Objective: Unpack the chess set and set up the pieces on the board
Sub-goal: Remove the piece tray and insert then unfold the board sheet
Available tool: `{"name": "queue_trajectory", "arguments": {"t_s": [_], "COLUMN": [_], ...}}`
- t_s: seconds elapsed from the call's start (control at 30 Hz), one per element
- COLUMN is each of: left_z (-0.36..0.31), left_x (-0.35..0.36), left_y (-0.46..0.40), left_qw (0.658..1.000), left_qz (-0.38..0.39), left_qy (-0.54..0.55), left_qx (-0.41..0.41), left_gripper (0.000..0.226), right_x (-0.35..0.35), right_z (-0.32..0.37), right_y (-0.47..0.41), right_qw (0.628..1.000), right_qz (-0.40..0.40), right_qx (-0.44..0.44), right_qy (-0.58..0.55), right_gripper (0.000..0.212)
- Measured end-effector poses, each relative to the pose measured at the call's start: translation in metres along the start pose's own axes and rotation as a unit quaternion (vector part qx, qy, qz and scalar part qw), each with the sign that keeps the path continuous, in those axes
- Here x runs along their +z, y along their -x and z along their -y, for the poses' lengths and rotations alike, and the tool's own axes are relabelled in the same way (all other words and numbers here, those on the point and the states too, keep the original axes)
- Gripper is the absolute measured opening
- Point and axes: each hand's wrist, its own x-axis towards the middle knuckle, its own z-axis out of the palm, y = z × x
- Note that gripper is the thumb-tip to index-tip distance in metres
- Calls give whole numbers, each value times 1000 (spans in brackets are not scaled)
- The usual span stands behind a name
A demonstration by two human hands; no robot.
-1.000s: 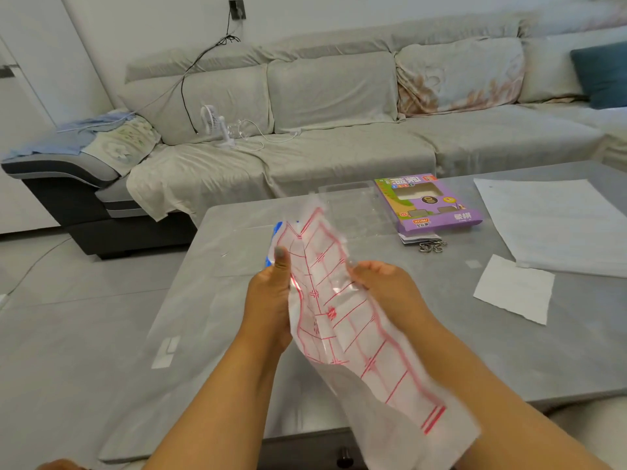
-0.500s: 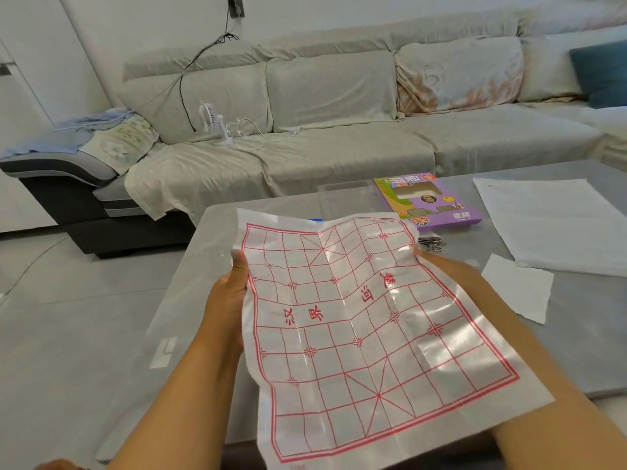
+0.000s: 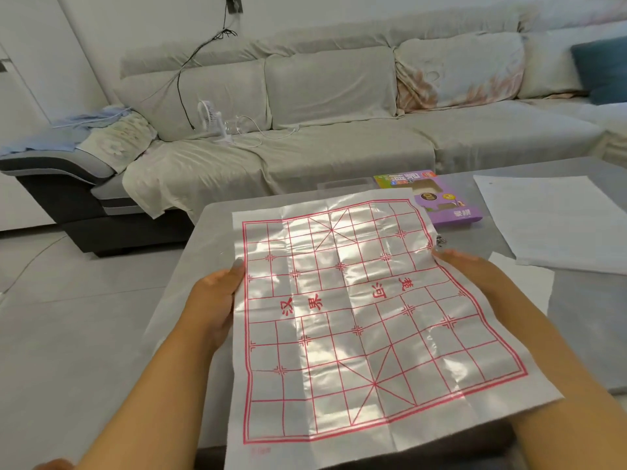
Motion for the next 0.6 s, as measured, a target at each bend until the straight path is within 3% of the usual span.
{"name": "queue_trajectory", "arguments": {"t_s": [0.13,0.23,0.43,0.6], "left_z": [8,16,38,49], "left_x": [1,8,20,23], "left_y": [-16,-23,-41,-48], "left_qw": [999,998,991,982], "left_qz": [-14,-26,-50,-56], "left_qy": [-24,-56,-112,-175], "left_qx": [-19,-32,-58,-48], "left_gripper": [28,25,26,13], "right_x": [5,9,9,14], "right_z": [-6,-18,-32,-39], "right_y": [15,-1,-35,-53], "right_qw": [999,996,994,991], "right_qz": [36,15,2,-61], "right_qx": [29,78,88,59], "right_qy": [-1,-46,61,99], "right_gripper": [21,19,10,13]}}
